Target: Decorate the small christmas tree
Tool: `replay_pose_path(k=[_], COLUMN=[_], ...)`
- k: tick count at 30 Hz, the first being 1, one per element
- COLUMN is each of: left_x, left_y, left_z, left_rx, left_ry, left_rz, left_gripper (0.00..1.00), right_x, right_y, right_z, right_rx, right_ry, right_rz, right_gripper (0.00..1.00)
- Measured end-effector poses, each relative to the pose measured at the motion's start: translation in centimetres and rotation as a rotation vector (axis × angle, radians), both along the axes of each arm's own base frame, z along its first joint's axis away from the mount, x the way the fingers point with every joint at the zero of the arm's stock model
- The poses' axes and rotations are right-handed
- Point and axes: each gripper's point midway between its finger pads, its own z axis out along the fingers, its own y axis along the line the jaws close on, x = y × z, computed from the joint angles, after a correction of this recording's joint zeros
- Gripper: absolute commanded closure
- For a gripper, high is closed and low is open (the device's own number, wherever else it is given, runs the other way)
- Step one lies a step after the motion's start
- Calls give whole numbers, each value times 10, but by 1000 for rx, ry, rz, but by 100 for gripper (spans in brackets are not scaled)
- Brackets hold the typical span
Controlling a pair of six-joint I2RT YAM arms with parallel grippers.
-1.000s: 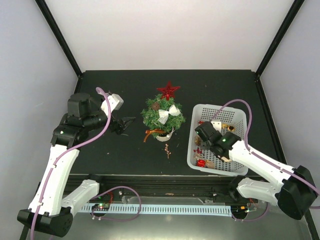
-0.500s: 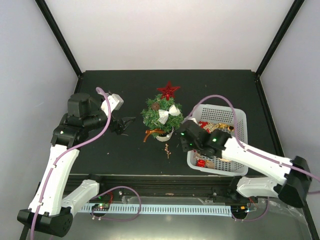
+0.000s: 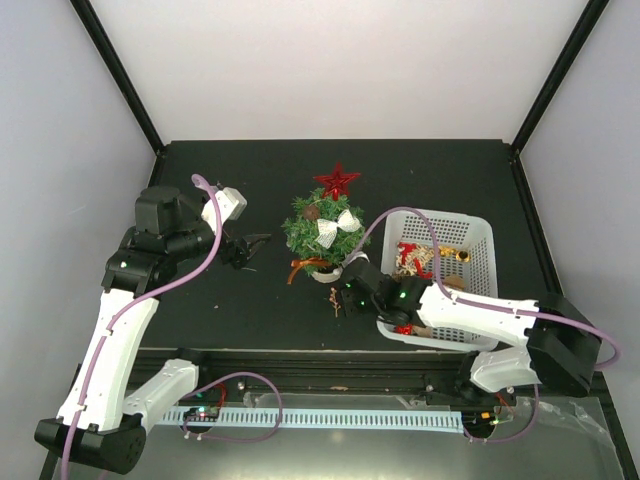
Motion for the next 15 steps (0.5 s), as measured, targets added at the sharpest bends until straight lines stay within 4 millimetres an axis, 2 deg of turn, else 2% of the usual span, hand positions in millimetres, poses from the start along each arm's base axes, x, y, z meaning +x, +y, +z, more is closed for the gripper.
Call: replay_pose_path(k=[8,15], left_x=[0,0], left_y=[0,0], left_z=[0,0], left_rx=[0,0], left_ry=[0,0], left_rz=[1,1], left_gripper=[1,1], right_x=[-4,-6], right_y=[13,30], right_z=[-18,-26], right_rx=[65,72], right_ry=[20,28], right_rz=[7,31], right_gripper=[50,50])
